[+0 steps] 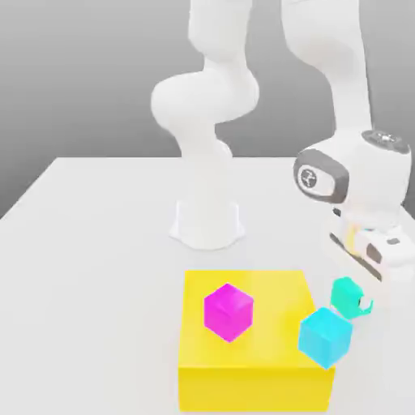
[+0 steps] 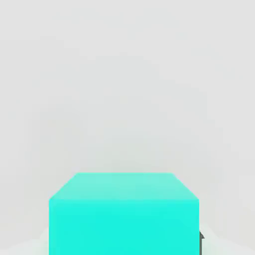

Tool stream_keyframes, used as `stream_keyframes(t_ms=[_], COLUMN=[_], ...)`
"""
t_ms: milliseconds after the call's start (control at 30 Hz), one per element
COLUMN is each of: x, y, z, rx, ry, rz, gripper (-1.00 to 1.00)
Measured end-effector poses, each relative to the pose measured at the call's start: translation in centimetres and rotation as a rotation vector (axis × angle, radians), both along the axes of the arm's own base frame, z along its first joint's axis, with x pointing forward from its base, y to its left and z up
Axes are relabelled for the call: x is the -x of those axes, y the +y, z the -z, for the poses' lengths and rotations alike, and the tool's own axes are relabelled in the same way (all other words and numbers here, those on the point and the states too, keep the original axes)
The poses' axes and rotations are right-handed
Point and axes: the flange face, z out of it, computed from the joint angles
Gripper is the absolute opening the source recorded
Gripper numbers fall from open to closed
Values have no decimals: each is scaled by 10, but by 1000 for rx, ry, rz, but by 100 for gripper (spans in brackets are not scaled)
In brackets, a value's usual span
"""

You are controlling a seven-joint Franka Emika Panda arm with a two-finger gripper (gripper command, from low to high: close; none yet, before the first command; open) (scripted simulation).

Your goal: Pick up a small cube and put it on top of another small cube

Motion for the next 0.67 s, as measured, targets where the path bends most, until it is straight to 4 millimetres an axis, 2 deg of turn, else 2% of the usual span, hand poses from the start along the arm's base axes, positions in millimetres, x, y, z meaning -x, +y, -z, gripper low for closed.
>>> stream_keyframes(t_ms=[33,133,233,367,400,433,533,567,667], x=[-10,-56,-88,-115,-117,-118,-119,-119,-119], y=[-8,-57,-105,-194,-212,-220,-228,-229,-229], z=[-11,-49,-89,-140,-144,-140,-108,-97,-97], rx=[0,0,0,0,-1,-3,-5,-4,-4], ry=[-2,-6,-8,-3,0,2,3,2,2], rz=[9,59,66,105,114,118,122,123,123], gripper=[-100,-100,-100,-100,-100,-100,-100,100,100])
